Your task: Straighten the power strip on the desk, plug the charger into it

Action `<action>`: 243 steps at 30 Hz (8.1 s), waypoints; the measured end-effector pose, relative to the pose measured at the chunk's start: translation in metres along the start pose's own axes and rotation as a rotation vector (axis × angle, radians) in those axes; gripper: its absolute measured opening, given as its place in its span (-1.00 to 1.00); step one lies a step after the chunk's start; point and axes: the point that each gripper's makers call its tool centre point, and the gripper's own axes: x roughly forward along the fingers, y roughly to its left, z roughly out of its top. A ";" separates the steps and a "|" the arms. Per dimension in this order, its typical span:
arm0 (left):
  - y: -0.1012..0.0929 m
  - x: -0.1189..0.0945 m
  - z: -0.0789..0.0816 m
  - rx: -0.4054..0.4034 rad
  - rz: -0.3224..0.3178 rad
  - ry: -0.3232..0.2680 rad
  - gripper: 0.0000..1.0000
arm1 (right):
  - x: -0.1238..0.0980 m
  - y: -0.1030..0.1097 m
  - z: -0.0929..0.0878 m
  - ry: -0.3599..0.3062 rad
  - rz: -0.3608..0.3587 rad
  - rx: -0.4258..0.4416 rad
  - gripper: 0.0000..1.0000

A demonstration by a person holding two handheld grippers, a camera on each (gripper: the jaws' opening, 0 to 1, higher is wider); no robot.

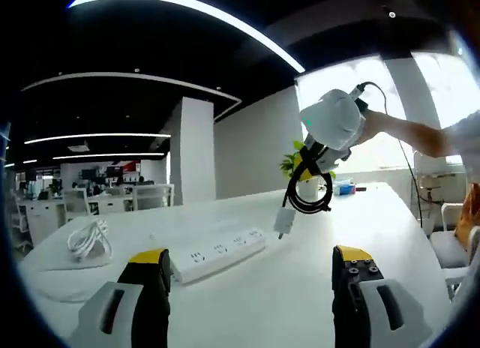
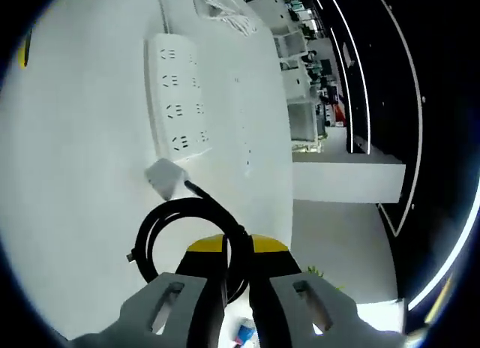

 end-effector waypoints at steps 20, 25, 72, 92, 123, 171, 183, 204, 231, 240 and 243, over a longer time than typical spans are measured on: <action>-0.008 0.102 0.025 0.182 -0.105 -0.006 0.80 | -0.009 -0.013 0.023 0.022 0.022 -0.022 -0.86; 0.000 0.116 0.021 0.169 -0.091 0.014 0.80 | -0.007 -0.012 0.028 0.011 0.026 -0.028 -0.86; -0.023 0.188 -0.006 0.250 -0.154 0.189 -0.45 | -0.005 -0.022 0.043 0.089 0.011 -0.085 -0.85; -0.005 0.195 -0.019 0.184 -0.317 0.319 -0.47 | 0.015 -0.024 0.057 0.242 0.153 0.056 -0.85; -0.011 0.196 -0.014 0.193 -0.509 0.329 -0.47 | 0.014 -0.013 0.049 0.280 0.348 0.248 -0.85; -0.011 0.191 -0.029 0.279 -0.528 0.324 -0.47 | -0.038 -0.039 0.073 -0.974 0.255 0.680 -0.28; -0.012 0.190 -0.028 0.268 -0.533 0.308 -0.47 | 0.037 -0.012 0.006 -1.061 0.230 0.997 -0.61; -0.011 0.192 -0.027 0.248 -0.535 0.290 -0.47 | 0.044 -0.004 0.070 -1.279 0.389 1.097 -0.26; -0.013 0.192 -0.029 0.261 -0.516 0.283 -0.46 | 0.048 -0.001 0.101 -1.228 0.434 0.984 -0.84; 0.000 0.187 -0.029 0.227 -0.428 0.253 -0.37 | 0.060 0.010 0.097 -1.082 0.456 1.006 -0.87; 0.009 0.175 -0.007 0.155 -0.392 0.153 -0.30 | 0.065 0.017 0.092 -1.040 0.470 1.013 -0.87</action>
